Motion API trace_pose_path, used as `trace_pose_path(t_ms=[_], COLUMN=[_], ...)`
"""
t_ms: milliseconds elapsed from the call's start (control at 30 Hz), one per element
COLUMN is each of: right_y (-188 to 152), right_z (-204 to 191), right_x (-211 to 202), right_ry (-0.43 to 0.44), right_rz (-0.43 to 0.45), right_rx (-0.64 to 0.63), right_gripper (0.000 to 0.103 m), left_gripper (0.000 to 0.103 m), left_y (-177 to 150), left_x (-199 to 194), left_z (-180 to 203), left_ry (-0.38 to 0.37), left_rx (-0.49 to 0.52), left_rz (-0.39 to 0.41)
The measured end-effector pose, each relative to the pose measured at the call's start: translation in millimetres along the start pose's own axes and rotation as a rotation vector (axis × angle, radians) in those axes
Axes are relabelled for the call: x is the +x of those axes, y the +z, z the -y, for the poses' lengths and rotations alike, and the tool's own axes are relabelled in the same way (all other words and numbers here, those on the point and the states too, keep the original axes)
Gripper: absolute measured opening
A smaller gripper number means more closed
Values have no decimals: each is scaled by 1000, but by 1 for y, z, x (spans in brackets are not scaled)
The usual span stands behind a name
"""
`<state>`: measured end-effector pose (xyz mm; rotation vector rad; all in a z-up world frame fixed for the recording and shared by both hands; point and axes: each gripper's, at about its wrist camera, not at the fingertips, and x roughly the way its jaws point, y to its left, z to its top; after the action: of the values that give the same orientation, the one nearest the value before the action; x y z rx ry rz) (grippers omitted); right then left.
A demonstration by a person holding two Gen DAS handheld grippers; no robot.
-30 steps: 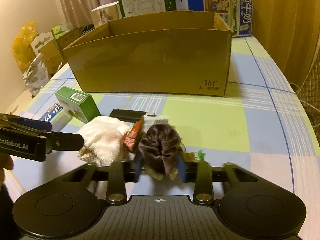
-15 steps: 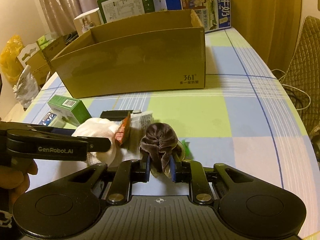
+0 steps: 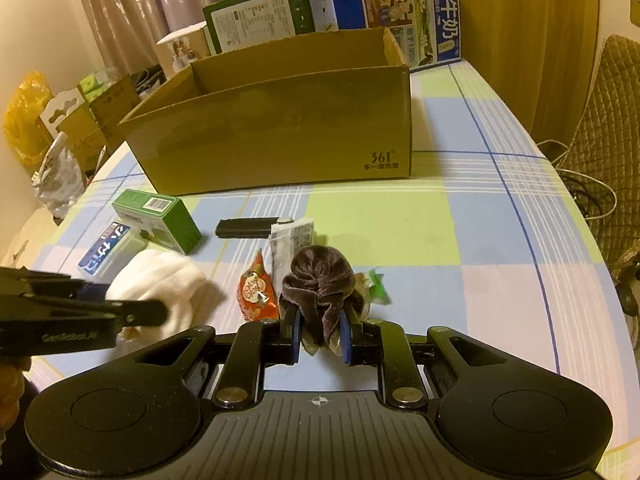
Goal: Organize objects
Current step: 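Grasp the brown fabric scrunchie with the right tool while the left tool grasps the white towel, then lift and carry the scrunchie and towel over the cardboard box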
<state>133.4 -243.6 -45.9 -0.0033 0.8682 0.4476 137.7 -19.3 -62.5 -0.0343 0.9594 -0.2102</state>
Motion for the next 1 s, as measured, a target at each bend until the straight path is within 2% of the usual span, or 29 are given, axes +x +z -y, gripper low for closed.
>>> trace_pose_path(t_ms=[467, 1000], right_y=[5, 7], right_z=[-19, -30], right_x=[-31, -48], right_ry=[10, 24], right_rz=[45, 69], right_rx=[-21, -34], right_gripper=[16, 16], left_gripper=[33, 33], left_y=[8, 10], left_x=[-52, -79], left_z=[8, 9], left_ry=[0, 13], left_rx=[14, 20], left_rz=[98, 144])
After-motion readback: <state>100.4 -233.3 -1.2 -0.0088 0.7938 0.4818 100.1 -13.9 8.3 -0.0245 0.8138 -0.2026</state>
